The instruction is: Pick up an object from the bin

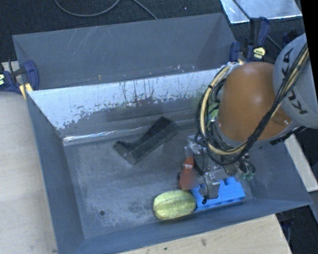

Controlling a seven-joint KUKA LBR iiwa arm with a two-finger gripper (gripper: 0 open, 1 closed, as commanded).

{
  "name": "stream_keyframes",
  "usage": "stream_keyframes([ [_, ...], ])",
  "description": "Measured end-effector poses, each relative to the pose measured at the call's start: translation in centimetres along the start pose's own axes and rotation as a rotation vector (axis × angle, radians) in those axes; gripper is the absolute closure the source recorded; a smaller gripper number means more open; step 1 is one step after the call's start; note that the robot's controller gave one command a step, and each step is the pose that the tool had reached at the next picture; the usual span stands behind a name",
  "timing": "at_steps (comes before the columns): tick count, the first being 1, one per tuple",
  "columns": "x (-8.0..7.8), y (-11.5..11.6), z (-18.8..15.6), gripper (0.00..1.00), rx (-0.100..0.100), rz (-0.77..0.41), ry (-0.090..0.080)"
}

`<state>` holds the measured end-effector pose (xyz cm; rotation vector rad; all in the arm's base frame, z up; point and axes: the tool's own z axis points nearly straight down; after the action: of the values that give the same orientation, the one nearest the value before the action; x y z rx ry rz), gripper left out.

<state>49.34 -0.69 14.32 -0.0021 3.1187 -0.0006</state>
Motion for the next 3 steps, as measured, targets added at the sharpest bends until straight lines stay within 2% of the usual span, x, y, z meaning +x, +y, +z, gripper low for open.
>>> stream_keyframes([
  [1, 0.0, 0.0, 1.3, 0.0, 0.0, -0.091, -0.004],
  [2, -1.1, -1.2, 6.3, 1.0, 0.002, -0.328, -0.009],
  [3, -1.1, -1.2, 6.3, 1.0, 0.002, -0.328, -0.009],
])
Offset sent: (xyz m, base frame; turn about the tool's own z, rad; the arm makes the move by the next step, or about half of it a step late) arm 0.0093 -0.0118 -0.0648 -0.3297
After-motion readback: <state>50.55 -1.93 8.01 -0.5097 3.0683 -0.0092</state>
